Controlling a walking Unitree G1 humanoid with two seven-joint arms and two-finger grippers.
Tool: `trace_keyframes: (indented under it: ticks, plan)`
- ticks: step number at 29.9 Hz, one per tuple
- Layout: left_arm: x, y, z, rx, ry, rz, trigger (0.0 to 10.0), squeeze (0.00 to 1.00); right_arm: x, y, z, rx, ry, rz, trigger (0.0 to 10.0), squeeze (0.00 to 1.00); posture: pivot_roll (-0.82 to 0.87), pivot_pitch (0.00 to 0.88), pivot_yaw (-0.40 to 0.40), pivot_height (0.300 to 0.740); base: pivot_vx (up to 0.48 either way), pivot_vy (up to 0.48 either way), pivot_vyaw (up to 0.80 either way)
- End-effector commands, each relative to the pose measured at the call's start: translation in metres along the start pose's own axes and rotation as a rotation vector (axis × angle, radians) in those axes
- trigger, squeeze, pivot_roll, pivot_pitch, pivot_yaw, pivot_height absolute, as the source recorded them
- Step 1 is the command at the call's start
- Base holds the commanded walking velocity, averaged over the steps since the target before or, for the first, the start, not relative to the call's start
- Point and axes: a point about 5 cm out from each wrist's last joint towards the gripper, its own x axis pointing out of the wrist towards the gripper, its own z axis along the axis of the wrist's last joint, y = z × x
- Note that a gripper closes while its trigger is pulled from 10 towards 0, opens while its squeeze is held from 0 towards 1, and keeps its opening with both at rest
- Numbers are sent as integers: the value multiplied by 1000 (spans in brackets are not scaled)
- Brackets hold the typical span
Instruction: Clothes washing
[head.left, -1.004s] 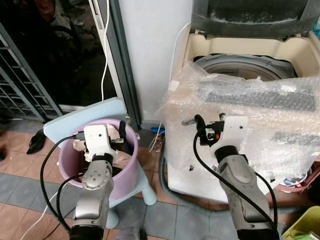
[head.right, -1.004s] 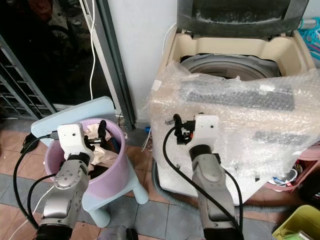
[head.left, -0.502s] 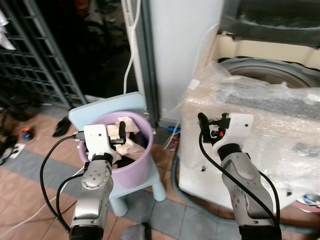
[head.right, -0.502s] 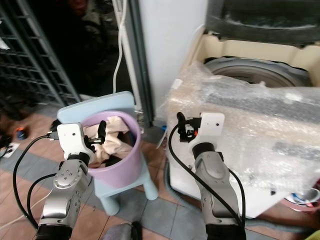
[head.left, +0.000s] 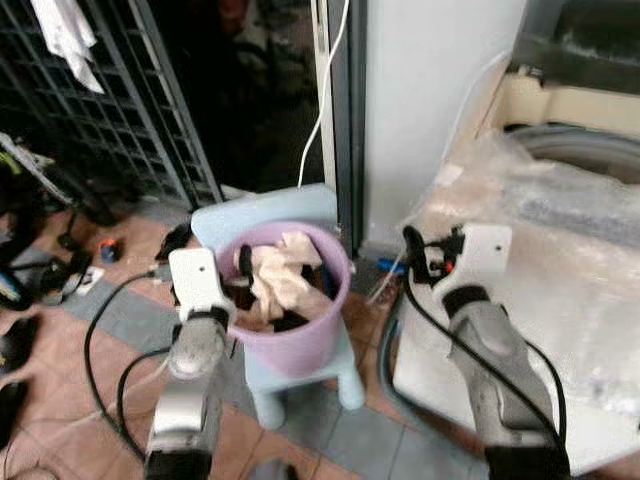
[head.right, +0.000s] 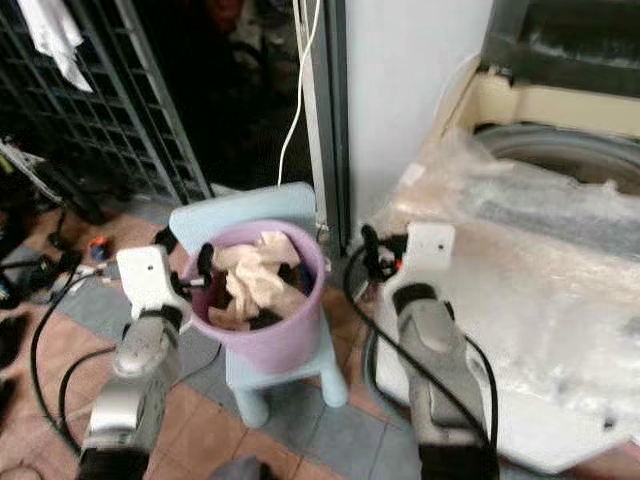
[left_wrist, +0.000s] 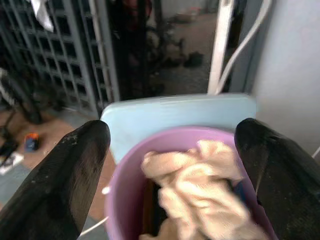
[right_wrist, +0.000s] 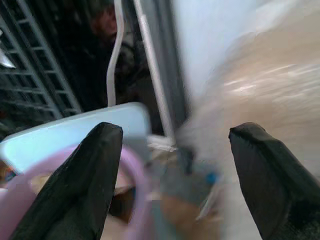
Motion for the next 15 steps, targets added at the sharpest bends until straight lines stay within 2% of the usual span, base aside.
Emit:
trace_keyframes:
  ticks: [1, 3, 6, 9, 10, 11, 12, 14, 15]
  plan:
    - [0, 3, -1, 0, 10, 17, 10000, 0, 1, 2, 3, 26, -6, 2, 10000, 0, -71, 0, 122, 740, 0, 480, 0]
    - [-1, 1, 1, 14, -1, 7, 10000, 0, 2, -3, -1, 46, 22, -18, 10000, 0, -73, 0, 120, 740, 0, 416, 0]
    - [-1, -1, 3, 19, -20, -5, 10000, 0, 2, -5, -3, 46, 33, -22, 10000, 0, -73, 0, 120, 740, 0, 0, 0]
    - [-1, 3, 3, 4, -32, 9, 10000, 0, 2, -7, -9, -39, 69, -35, 10000, 0, -77, 0, 121, 740, 0, 0, 0]
    - [-1, 3, 3, 4, -32, 9, 10000, 0, 2, -7, -9, -39, 69, -35, 10000, 0, -77, 0, 121, 740, 0, 0, 0]
    - [-1, 4, 4, -6, -31, 9, 10000, 0, 3, -5, -9, -107, 53, -34, 10000, 0, -75, 0, 120, 740, 0, 0, 0]
    - [-1, 5, 4, -10, -31, 8, 10000, 0, 3, -4, -9, -133, 42, -28, 10000, 0, -77, 0, 116, 740, 0, 0, 0]
    - [-1, 7, 5, -12, -32, 9, 10000, 0, 3, -1, -10, -77, 55, -23, 10000, 0, -73, 0, 115, 740, 0, 0, 0]
    - [-2, 9, 4, -8, -32, 14, 10000, 0, 3, -1, -10, -91, 56, -22, 10000, 0, -71, 0, 112, 740, 0, 0, 0]
